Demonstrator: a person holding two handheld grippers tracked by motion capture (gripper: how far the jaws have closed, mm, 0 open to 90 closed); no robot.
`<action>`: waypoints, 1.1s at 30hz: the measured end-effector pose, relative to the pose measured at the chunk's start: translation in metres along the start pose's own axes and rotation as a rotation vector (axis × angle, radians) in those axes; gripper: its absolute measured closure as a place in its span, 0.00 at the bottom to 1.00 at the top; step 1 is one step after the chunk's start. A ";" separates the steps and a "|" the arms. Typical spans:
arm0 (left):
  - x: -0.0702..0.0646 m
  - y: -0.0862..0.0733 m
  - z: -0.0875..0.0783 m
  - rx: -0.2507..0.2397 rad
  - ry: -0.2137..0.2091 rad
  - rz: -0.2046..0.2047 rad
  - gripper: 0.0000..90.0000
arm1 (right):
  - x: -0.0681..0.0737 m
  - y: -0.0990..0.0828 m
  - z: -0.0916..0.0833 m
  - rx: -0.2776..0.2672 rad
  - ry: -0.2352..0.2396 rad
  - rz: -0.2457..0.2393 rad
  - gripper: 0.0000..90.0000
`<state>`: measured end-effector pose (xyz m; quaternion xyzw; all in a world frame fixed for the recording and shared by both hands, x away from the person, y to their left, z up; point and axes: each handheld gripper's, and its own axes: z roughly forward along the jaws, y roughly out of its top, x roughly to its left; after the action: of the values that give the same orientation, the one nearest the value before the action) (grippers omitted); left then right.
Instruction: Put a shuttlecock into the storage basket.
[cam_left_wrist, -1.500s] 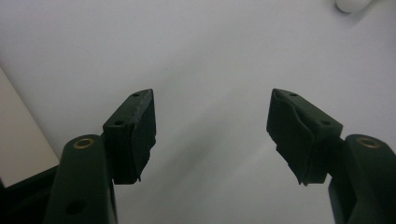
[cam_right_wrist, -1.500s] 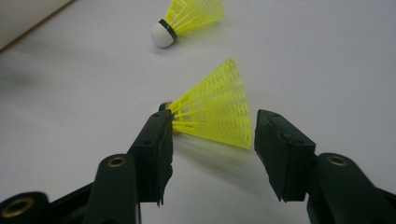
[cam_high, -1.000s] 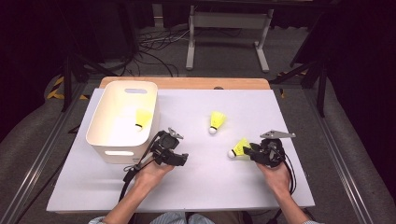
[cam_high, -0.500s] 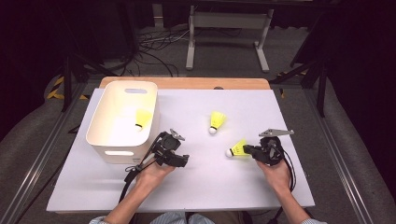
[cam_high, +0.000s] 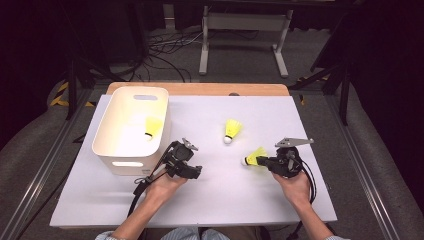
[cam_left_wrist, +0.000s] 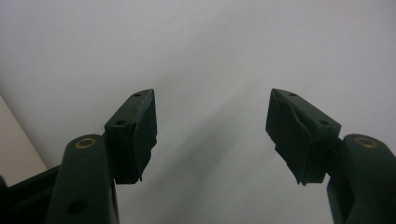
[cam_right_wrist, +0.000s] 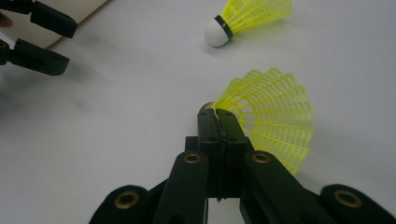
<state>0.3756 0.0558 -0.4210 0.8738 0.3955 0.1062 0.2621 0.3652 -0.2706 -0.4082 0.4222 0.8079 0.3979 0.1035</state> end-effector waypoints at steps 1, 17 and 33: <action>0.001 0.000 -0.001 -0.004 -0.003 0.000 0.38 | 0.002 0.002 0.000 0.001 0.002 -0.007 1.00; 0.002 -0.001 -0.004 -0.027 -0.042 0.019 0.37 | 0.017 0.013 0.005 0.012 0.081 -0.030 1.00; 0.002 -0.001 -0.009 -0.045 -0.064 0.037 0.37 | 0.033 0.018 0.016 0.007 0.156 -0.044 1.00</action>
<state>0.3721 0.0612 -0.4140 0.8779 0.3680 0.0919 0.2922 0.3635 -0.2307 -0.3996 0.3725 0.8241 0.4241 0.0476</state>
